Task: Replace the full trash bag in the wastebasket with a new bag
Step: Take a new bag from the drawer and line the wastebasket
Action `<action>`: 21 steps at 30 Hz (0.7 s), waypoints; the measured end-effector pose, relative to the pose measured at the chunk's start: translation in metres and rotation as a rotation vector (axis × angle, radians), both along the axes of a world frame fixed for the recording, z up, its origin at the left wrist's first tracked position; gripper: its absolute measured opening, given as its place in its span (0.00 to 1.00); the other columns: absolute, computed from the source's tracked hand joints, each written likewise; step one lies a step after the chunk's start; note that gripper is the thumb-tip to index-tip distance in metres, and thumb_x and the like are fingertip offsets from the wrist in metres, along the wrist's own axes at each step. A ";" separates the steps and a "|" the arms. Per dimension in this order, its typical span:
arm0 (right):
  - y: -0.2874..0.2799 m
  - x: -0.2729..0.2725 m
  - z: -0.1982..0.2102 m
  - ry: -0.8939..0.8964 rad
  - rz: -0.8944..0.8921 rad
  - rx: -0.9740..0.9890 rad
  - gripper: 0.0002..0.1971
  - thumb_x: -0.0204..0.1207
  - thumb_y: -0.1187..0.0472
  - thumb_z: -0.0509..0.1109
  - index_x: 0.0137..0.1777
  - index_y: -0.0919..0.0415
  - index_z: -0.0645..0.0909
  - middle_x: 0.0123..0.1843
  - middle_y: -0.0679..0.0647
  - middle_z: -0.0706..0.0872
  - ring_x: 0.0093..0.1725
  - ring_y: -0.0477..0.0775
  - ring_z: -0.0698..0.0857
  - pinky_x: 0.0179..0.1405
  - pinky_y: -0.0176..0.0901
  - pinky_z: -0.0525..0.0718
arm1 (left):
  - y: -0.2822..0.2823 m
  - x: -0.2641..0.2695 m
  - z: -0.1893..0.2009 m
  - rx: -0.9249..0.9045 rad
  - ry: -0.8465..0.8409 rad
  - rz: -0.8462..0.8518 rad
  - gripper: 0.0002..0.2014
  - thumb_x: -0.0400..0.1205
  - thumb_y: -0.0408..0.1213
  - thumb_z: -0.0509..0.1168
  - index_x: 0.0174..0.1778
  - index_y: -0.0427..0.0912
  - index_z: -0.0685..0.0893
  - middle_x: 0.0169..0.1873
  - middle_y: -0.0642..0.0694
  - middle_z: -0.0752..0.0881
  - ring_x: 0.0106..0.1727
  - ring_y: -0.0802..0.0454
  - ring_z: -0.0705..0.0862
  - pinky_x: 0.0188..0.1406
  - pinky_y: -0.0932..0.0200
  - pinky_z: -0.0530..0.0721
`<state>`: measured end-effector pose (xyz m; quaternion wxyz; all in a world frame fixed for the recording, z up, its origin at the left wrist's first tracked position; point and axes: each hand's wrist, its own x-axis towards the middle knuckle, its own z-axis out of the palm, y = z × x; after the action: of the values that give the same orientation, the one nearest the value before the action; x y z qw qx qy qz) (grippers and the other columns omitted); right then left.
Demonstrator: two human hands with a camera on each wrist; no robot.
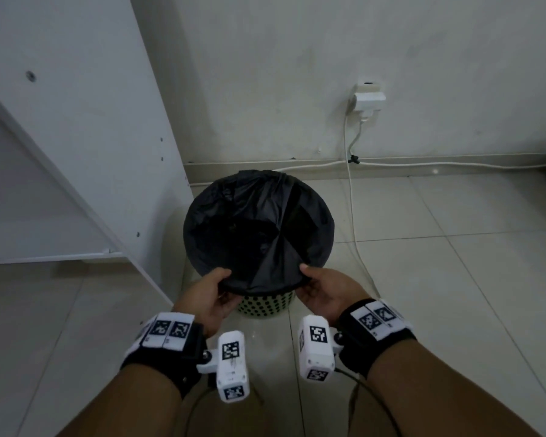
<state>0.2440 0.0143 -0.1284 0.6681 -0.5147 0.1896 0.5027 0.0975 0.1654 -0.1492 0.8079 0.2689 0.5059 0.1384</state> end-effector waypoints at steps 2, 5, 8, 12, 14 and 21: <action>0.004 -0.008 -0.004 0.001 -0.017 0.008 0.02 0.79 0.70 0.70 0.45 0.64 0.81 0.27 0.56 0.89 0.37 0.53 0.84 0.25 0.37 0.86 | -0.014 0.007 -0.005 -0.031 -0.020 0.016 0.09 0.81 0.32 0.71 0.56 0.37 0.85 0.48 0.38 0.90 0.46 0.46 0.88 0.31 0.54 0.90; 0.006 -0.017 -0.008 0.015 -0.026 0.010 0.02 0.78 0.69 0.71 0.46 0.64 0.82 0.31 0.57 0.89 0.37 0.54 0.85 0.27 0.39 0.88 | -0.030 0.014 -0.011 -0.025 -0.056 0.076 0.14 0.79 0.31 0.74 0.60 0.34 0.87 0.53 0.37 0.91 0.48 0.46 0.89 0.31 0.58 0.90; 0.003 -0.017 -0.008 0.006 0.004 0.019 0.02 0.77 0.69 0.72 0.45 0.65 0.82 0.36 0.60 0.89 0.40 0.55 0.86 0.33 0.45 0.90 | -0.028 0.013 -0.011 0.005 -0.061 0.121 0.13 0.79 0.30 0.73 0.60 0.33 0.86 0.51 0.37 0.91 0.45 0.47 0.90 0.31 0.60 0.89; -0.006 0.000 -0.011 -0.050 -0.047 0.022 0.05 0.76 0.65 0.75 0.50 0.64 0.83 0.47 0.61 0.85 0.45 0.56 0.85 0.49 0.49 0.87 | -0.008 0.008 -0.003 0.020 -0.027 0.070 0.05 0.82 0.28 0.69 0.53 0.34 0.85 0.39 0.40 0.91 0.41 0.49 0.87 0.24 0.61 0.88; -0.010 0.010 -0.011 -0.059 -0.080 0.034 0.06 0.77 0.65 0.74 0.52 0.65 0.83 0.47 0.60 0.87 0.45 0.55 0.86 0.46 0.47 0.86 | 0.004 0.005 0.002 0.024 -0.005 0.009 0.03 0.83 0.28 0.68 0.51 0.35 0.83 0.31 0.42 0.91 0.40 0.50 0.86 0.23 0.62 0.87; 0.001 0.004 -0.012 0.003 -0.108 0.104 0.04 0.80 0.72 0.66 0.48 0.68 0.82 0.36 0.60 0.90 0.40 0.56 0.86 0.34 0.44 0.87 | 0.005 0.008 -0.001 0.053 -0.021 0.078 0.10 0.83 0.35 0.71 0.59 0.38 0.84 0.49 0.41 0.90 0.46 0.50 0.88 0.26 0.60 0.88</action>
<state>0.2476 0.0158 -0.1406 0.7197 -0.4676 0.1919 0.4760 0.1051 0.1709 -0.1501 0.7998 0.2689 0.5035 0.1859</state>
